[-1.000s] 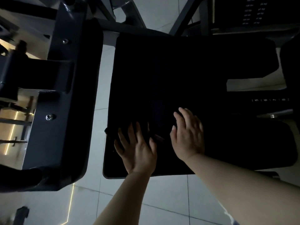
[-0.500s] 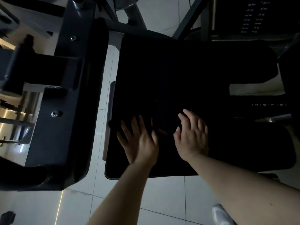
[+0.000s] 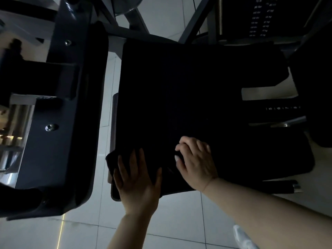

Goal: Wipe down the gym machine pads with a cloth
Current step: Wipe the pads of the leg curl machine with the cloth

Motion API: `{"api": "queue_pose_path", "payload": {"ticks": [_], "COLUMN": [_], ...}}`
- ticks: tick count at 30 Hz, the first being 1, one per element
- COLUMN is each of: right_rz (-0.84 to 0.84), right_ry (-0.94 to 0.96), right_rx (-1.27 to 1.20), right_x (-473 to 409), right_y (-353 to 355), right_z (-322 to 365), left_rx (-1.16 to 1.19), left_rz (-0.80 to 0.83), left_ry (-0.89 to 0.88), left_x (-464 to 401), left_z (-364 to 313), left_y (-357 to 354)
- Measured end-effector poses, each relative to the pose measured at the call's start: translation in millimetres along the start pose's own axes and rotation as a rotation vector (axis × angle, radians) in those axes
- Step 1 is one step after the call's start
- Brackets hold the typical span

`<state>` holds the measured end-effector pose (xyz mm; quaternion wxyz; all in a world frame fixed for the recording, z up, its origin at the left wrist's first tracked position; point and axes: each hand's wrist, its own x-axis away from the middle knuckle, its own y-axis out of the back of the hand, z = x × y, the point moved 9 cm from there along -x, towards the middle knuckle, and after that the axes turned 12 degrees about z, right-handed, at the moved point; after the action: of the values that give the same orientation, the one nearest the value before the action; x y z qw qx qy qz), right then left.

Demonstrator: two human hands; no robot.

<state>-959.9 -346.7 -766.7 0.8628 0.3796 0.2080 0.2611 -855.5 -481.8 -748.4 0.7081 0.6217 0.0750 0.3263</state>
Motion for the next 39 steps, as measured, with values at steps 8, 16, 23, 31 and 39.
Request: {"api": "queue_pose_path", "payload": {"ticks": [8,16,23,31,39], "right_rz": [0.041,0.029,0.273,0.291,0.304], "right_ry": [-0.057,-0.014,-0.011,-0.018,-0.041], "right_rx": [0.022,0.020,0.151,0.129,0.152], "right_x": [-2,-1,-4,-7,-6], "right_y": [-2,-3,-26,-22,-23], "right_z": [-2,-1,0,0,-1], "left_rx": [0.123,0.038,-0.010,0.237,0.170], "left_rz": [0.017,-0.034,0.012,-0.050,0.036], "left_ry": [0.188,0.150,0.031,0.189,0.210], "left_x": [-109,-54,-26,-119,4], "left_z": [11,3,-3,22,30], "left_y": [48,27,4,56,2]}}
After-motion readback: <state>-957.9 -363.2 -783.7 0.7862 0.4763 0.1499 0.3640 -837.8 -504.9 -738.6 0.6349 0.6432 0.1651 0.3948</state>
